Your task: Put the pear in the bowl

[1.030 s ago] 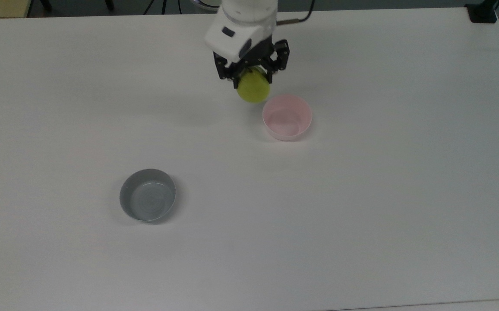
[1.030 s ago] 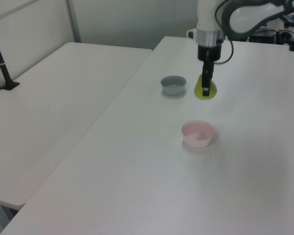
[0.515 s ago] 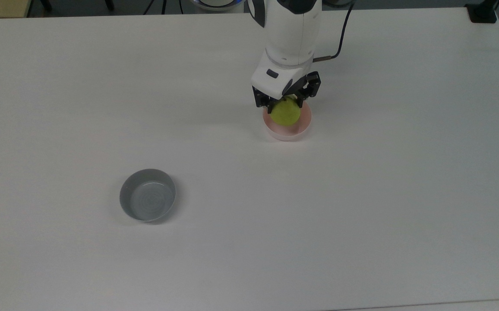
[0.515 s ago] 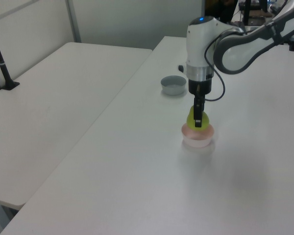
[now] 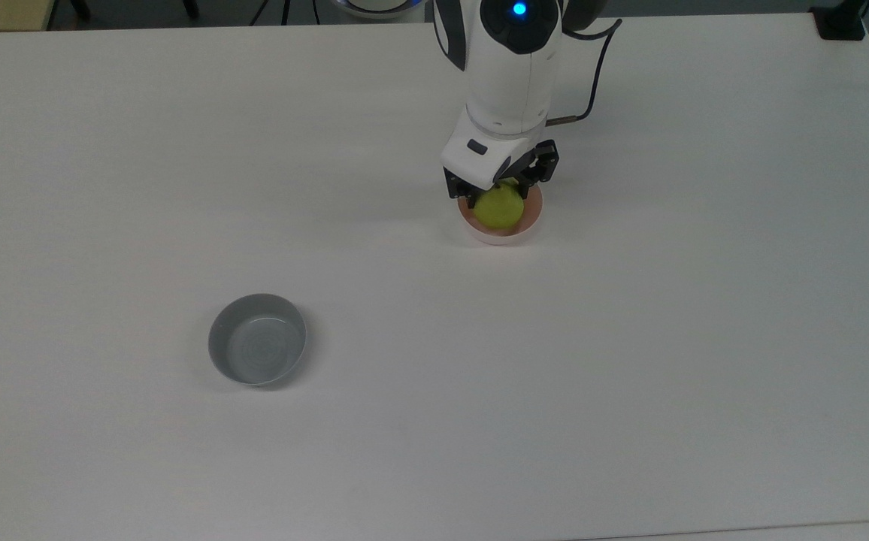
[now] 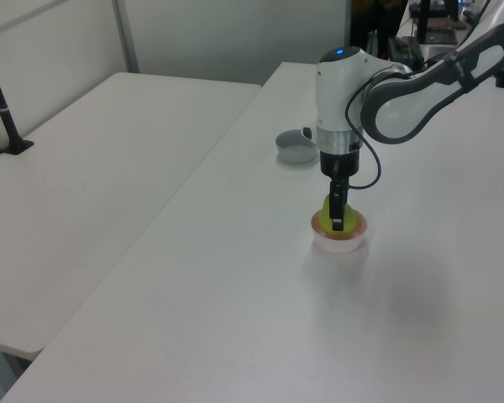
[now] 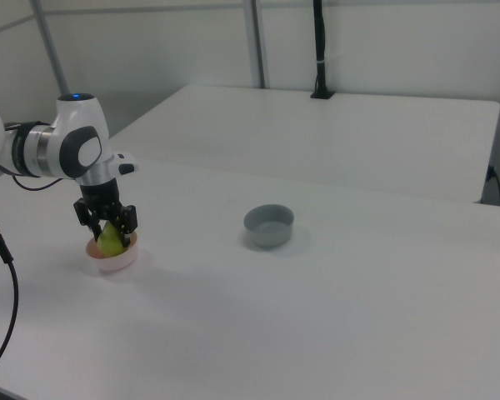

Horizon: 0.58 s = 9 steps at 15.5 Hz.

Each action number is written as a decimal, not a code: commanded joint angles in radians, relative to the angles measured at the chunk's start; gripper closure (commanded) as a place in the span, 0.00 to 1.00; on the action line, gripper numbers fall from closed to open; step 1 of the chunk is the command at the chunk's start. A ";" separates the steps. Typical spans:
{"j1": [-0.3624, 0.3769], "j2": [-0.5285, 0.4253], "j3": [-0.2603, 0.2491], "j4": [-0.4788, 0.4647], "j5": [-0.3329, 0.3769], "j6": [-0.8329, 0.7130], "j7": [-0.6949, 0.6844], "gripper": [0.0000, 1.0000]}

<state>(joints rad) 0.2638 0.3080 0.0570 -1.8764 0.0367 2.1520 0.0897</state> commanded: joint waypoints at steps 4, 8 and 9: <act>-0.011 -0.046 0.004 -0.007 -0.014 -0.058 0.027 0.00; -0.026 -0.087 0.004 0.020 -0.014 -0.128 0.051 0.00; -0.034 -0.099 0.004 0.038 -0.017 -0.168 0.053 0.00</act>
<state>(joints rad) 0.2494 0.2668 0.0569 -1.8648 0.0345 2.0862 0.1061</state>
